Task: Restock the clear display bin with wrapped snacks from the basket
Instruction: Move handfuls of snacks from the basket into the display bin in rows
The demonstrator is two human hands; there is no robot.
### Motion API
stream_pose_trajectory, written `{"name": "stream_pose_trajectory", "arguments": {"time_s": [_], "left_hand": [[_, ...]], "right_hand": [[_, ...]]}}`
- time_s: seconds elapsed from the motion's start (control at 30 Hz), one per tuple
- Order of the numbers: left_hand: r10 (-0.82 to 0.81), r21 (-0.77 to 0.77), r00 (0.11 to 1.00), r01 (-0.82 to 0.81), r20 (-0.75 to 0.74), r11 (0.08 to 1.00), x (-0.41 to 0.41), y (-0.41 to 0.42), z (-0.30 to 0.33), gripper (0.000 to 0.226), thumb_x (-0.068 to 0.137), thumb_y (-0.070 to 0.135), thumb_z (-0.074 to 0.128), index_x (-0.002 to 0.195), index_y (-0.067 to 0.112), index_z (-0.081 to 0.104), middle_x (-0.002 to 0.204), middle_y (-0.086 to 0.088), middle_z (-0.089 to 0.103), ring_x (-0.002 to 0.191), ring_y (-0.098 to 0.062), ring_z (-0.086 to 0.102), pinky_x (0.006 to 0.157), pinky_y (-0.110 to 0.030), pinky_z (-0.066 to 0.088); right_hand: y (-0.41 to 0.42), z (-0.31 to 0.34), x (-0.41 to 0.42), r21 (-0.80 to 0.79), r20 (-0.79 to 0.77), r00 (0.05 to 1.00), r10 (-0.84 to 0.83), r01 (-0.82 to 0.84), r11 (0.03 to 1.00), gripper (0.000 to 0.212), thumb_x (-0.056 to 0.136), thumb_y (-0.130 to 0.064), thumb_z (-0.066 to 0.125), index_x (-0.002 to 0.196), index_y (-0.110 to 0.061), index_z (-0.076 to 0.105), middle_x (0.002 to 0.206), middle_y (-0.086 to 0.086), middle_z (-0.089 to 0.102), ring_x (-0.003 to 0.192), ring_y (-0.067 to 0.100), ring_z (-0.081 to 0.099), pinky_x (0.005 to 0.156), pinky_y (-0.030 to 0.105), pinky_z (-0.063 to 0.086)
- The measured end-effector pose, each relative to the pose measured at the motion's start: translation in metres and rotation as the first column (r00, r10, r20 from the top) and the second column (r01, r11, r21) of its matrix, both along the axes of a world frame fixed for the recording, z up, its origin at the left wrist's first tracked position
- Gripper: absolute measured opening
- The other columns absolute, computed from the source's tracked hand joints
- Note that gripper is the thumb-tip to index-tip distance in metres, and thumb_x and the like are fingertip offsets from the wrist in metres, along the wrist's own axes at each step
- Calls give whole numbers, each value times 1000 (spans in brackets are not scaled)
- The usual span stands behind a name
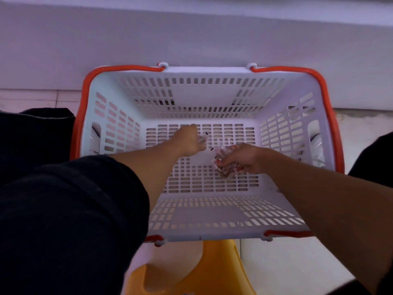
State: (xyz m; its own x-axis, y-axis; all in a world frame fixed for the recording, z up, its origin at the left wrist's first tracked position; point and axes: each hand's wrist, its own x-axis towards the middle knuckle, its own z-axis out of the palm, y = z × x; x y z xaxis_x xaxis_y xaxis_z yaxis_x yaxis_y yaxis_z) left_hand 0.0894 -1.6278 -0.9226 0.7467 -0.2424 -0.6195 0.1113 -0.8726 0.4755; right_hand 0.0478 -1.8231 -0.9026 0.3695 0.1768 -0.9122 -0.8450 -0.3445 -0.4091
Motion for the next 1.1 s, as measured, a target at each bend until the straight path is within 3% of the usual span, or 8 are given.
{"name": "stream_pose_trajectory", "arguments": {"time_s": [0.1, 0.23, 0.4, 0.5, 0.6, 0.77, 1.0, 1.1], "left_hand": [[267, -282, 806, -463, -528, 840, 1, 15, 25, 28, 102, 28, 53, 96, 0, 58, 91, -15, 68, 86, -29, 68, 85, -44, 57], [121, -356, 523, -713, -844, 604, 2, 37, 85, 23, 103, 21, 41, 97, 8, 60, 83, -9, 64, 85, -24, 64, 87, -45, 56], [-120, -570, 632, -580, -765, 582, 13, 45, 212, 34, 86, 13, 51, 119, 13, 54, 113, -12, 64, 98, -26, 65, 80, -39, 58], [-106, -625, 780, -402, -616, 670, 13, 48, 289, 28, 93, 9, 57, 120, 5, 61, 113, -13, 71, 95, -24, 72, 78, -32, 61], [-73, -666, 869, -318, -490, 675, 9, 62, 348, 23, 97, 2, 53, 118, -4, 60, 109, -16, 71, 97, -30, 72, 69, -35, 61], [152, -769, 878, -471, -453, 433, 6, 52, 396, 26, 89, -5, 51, 110, 4, 62, 81, -9, 68, 85, -29, 74, 63, -40, 61], [-41, -813, 823, -551, -567, 186, 18, 11, 402, 35, 80, 19, 48, 94, 6, 78, 98, -16, 74, 83, -28, 74, 69, -38, 61], [-102, -824, 820, -548, -563, 148, 31, 12, 406, 40, 85, 32, 52, 106, 8, 76, 102, -15, 73, 85, -26, 73, 74, -41, 62]], "right_hand": [[-4, 30, 5, 187, -19, 986, -166, 166, 968, 23, 84, 1, 71, 106, 5, 66, 96, 19, 74, 80, 28, 73, 73, 37, 61], [18, 96, 19, 326, 64, 941, -333, 296, 898, 23, 84, -2, 68, 108, -3, 66, 95, 12, 68, 76, 19, 65, 66, 31, 57], [53, 204, 19, 426, 329, 859, -392, 236, 873, 30, 86, 2, 64, 116, -2, 63, 96, 17, 64, 73, 21, 60, 65, 30, 50], [54, 269, 12, 427, 452, 803, -388, 186, 885, 35, 85, 1, 67, 119, 10, 61, 99, 23, 64, 73, 25, 63, 62, 29, 55], [48, 326, 7, 442, 540, 776, -326, 69, 894, 13, 88, -9, 68, 100, -5, 72, 83, 12, 67, 69, 18, 63, 65, 27, 54], [37, 380, 16, 605, 573, 682, -454, 22, 796, 25, 78, -19, 73, 102, -13, 74, 94, 9, 68, 79, 17, 62, 71, 29, 55], [44, 399, 40, 669, 616, 534, -579, 33, 742, 31, 82, -20, 67, 109, -5, 69, 104, 16, 73, 88, 22, 72, 75, 30, 59], [44, 402, 47, 647, 631, 535, -562, 37, 761, 36, 90, -27, 61, 114, -1, 68, 113, 23, 70, 96, 29, 69, 82, 37, 59]]}}
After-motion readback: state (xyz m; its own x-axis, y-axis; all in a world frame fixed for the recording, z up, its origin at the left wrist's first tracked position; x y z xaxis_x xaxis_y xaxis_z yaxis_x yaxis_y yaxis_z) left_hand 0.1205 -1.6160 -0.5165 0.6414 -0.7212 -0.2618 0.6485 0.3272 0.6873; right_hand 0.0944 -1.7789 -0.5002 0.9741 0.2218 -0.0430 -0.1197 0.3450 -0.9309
